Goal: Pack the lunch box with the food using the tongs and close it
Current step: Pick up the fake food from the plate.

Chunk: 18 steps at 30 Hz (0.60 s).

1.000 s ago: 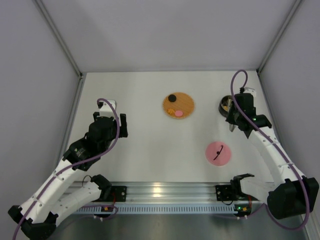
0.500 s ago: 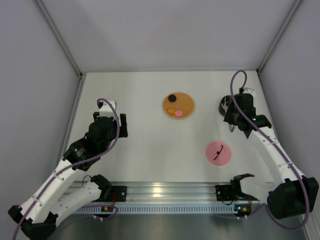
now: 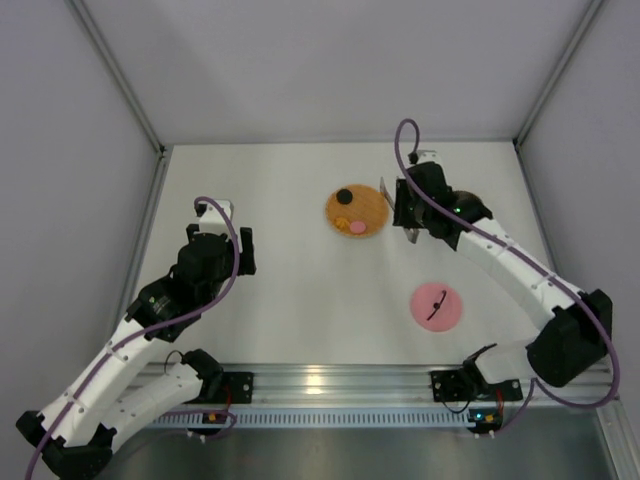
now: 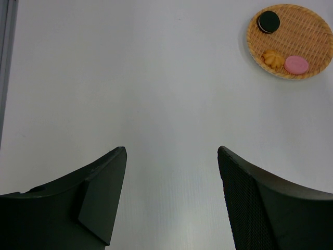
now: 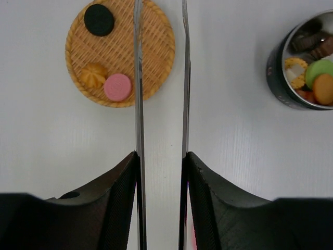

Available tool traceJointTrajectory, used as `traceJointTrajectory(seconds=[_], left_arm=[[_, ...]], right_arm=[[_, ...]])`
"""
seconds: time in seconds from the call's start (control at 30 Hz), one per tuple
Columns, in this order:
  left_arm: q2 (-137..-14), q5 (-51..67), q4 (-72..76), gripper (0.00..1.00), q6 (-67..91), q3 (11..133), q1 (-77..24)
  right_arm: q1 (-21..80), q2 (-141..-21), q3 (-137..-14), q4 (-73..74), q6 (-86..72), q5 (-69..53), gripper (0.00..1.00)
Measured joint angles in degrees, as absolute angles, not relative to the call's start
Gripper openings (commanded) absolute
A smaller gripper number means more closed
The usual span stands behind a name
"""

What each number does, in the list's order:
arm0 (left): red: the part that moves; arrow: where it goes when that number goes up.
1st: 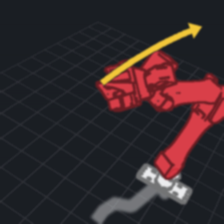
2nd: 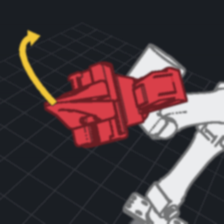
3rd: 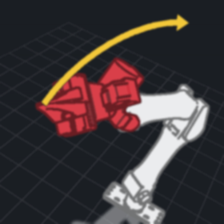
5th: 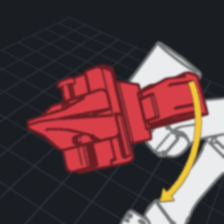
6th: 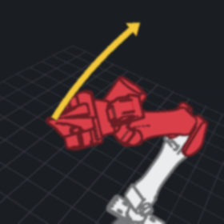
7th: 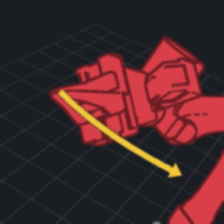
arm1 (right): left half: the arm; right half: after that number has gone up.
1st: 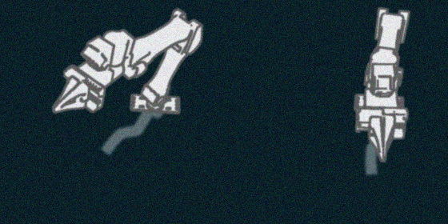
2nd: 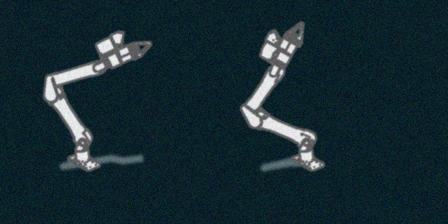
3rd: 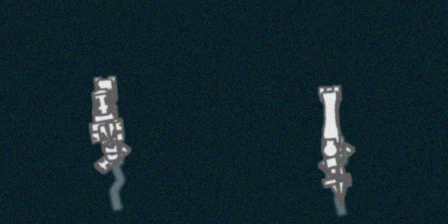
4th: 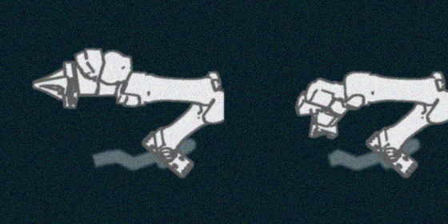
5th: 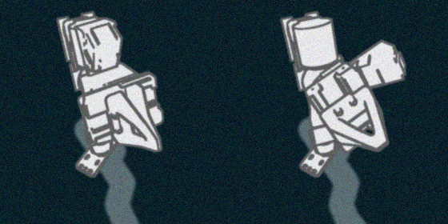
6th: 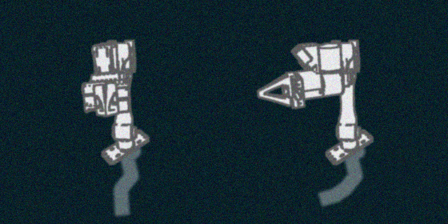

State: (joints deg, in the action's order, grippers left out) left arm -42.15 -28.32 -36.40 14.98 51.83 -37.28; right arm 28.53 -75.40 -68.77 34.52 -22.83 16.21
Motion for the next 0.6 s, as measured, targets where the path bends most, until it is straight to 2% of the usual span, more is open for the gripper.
traceJointTrajectory(seconds=[0.27, 0.6], left_arm=[[-42.15, -28.32, -36.40, 0.76, 14.98, 51.83, -37.28], [-42.15, -28.32, -36.40, 0.76, 14.98, 51.83, -37.28]], right_arm=[[32.64, -92.47, -75.20, 31.92, -23.38, 15.03, 0.44], [34.46, -96.47, -77.87, 30.30, -24.27, 14.20, 0.47]])
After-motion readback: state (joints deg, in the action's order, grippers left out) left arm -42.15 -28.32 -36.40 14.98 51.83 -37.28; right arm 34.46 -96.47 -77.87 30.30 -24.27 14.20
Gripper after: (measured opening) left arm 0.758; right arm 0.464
